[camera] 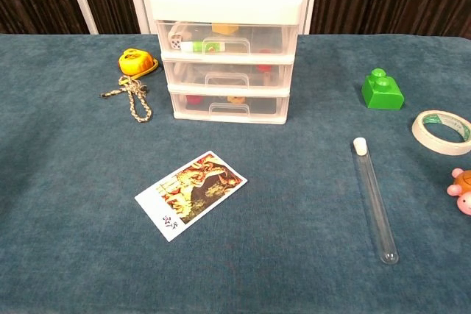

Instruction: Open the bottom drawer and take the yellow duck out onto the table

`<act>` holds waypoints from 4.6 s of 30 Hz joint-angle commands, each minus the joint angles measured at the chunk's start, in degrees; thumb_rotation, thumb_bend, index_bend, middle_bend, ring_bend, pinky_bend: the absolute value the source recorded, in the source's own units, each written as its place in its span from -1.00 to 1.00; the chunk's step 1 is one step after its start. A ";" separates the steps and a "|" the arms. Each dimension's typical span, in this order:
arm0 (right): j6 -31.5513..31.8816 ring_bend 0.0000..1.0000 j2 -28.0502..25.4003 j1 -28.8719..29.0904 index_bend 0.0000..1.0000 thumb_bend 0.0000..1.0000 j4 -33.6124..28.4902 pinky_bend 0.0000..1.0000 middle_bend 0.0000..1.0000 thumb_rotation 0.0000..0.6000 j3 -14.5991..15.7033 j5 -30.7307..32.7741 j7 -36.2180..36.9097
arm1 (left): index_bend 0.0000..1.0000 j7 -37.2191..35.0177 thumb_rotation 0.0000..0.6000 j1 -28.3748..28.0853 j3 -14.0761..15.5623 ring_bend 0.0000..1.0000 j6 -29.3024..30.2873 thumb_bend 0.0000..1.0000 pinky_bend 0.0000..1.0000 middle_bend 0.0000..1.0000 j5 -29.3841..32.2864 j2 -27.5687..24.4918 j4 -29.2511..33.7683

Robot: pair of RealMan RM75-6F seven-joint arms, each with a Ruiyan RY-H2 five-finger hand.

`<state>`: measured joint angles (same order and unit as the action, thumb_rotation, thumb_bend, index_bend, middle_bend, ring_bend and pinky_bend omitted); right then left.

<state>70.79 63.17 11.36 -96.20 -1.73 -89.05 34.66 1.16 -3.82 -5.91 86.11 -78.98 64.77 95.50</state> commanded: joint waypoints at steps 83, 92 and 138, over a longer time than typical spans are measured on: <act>-33.94 0.84 52.41 38.57 -1.00 -0.02 28.27 0.92 0.54 1.00 -24.91 51.44 -20.74 | -1.00 -2.28 1.00 -0.70 -1.52 -1.00 -3.35 -0.08 -1.00 -1.00 4.93 -1.90 2.65; -34.71 0.85 52.85 39.05 -1.00 0.01 29.64 0.92 0.54 1.00 -26.15 52.20 -20.14 | -1.00 -2.37 1.00 -0.72 -1.50 -1.00 -3.48 -0.08 -1.00 -1.00 5.06 -1.89 2.46; -39.32 0.85 53.81 40.88 -0.72 0.14 32.79 0.92 0.59 1.00 -25.85 48.37 -18.20 | -1.00 -1.65 1.00 -0.93 -2.01 -1.00 -4.17 -0.08 -1.00 -1.00 7.06 -2.12 3.14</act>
<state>31.51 117.13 52.36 -63.18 -27.80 -40.62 16.53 -0.55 -4.73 -7.91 81.97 -71.96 62.68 98.58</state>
